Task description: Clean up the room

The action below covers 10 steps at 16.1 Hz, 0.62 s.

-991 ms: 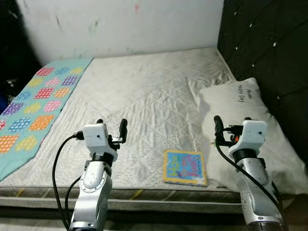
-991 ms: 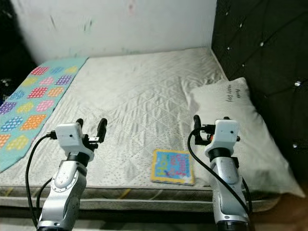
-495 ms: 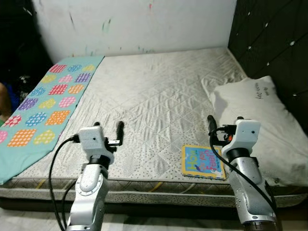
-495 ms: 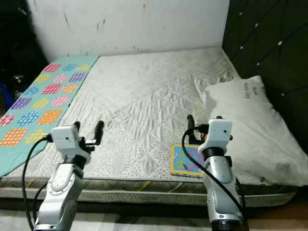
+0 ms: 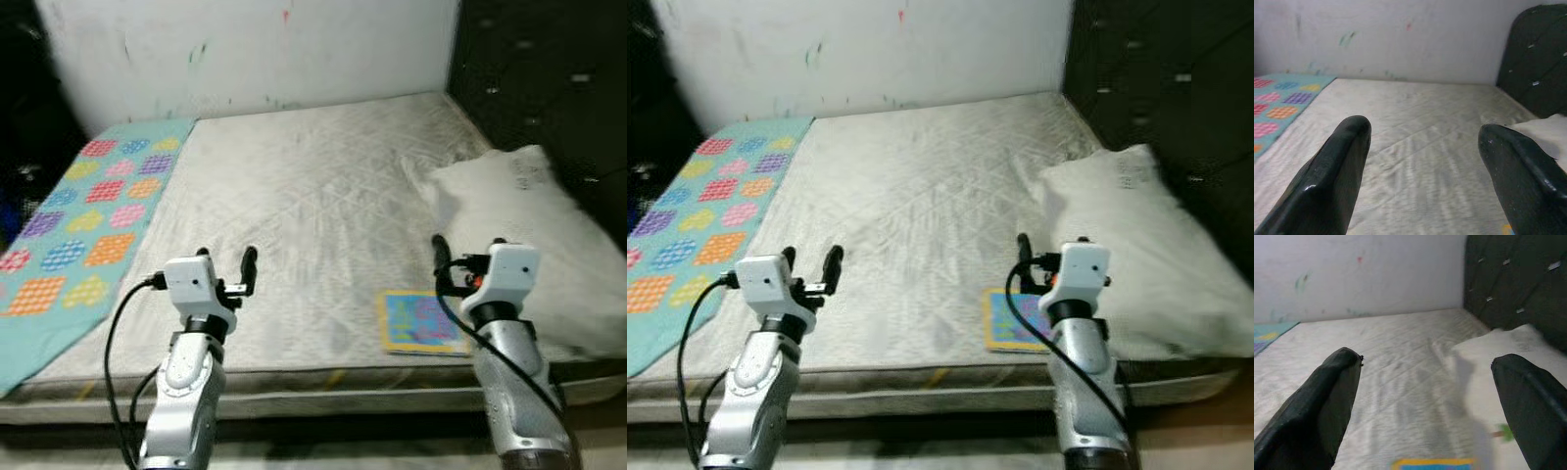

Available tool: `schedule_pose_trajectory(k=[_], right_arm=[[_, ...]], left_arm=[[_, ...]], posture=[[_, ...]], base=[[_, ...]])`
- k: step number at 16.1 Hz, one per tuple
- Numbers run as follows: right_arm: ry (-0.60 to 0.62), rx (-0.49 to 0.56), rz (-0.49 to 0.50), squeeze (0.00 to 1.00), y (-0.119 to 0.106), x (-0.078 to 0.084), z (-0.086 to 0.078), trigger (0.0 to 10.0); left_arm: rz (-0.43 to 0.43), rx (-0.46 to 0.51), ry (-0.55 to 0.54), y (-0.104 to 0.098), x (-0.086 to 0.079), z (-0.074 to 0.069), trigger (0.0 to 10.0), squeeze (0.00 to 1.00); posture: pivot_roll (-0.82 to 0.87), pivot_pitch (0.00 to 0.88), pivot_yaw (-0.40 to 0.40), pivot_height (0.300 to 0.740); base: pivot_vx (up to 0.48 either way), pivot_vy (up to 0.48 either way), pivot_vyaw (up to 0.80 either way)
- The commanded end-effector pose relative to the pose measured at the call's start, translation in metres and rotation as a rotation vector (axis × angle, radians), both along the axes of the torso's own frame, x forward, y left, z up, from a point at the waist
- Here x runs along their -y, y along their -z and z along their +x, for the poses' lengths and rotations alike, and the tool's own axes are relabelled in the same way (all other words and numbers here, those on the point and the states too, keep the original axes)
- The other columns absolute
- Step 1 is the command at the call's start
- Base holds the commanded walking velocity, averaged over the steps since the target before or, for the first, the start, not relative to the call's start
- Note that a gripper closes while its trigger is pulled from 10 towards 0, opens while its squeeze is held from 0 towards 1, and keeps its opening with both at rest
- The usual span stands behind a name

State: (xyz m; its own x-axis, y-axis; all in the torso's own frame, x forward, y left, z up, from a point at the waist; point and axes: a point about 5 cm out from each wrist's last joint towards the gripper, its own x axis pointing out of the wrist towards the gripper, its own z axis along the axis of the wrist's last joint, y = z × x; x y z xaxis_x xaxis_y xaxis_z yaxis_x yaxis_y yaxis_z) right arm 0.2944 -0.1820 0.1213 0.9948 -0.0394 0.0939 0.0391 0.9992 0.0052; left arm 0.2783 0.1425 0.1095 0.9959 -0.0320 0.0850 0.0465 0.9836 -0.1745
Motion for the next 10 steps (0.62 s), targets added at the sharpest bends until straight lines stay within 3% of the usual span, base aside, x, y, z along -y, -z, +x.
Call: schedule_pose_trajectory(k=[1, 6, 10], right_arm=[[-0.022, 0.003, -0.003, 0.00, -0.0020, -0.0055, 0.0024, 10.0], [-0.030, 0.013, -0.009, 0.00, -0.0052, -0.0058, 0.0082, 10.0], [-0.049, 0.007, -0.009, 0.00, -0.0029, -0.0099, 0.0085, 10.0]], left_arm=[[0.004, -0.002, -0.008, -0.0011, -0.0041, 0.0010, 10.0, 0.00], [0.011, 0.027, -0.009, -0.0081, -0.0039, 0.0069, 10.0, 0.00], [0.023, 0.043, 0.004, -0.0089, -0.0047, 0.0040, 10.0, 0.00]], posture=[[-0.17, 0.000, 0.141, 0.740], [-0.17, 0.000, 0.141, 0.740], [-0.17, 0.000, 0.140, 0.740]], base=[[0.000, 0.480, 0.00], [0.000, 0.451, 0.00], [0.000, 0.000, 0.00]])
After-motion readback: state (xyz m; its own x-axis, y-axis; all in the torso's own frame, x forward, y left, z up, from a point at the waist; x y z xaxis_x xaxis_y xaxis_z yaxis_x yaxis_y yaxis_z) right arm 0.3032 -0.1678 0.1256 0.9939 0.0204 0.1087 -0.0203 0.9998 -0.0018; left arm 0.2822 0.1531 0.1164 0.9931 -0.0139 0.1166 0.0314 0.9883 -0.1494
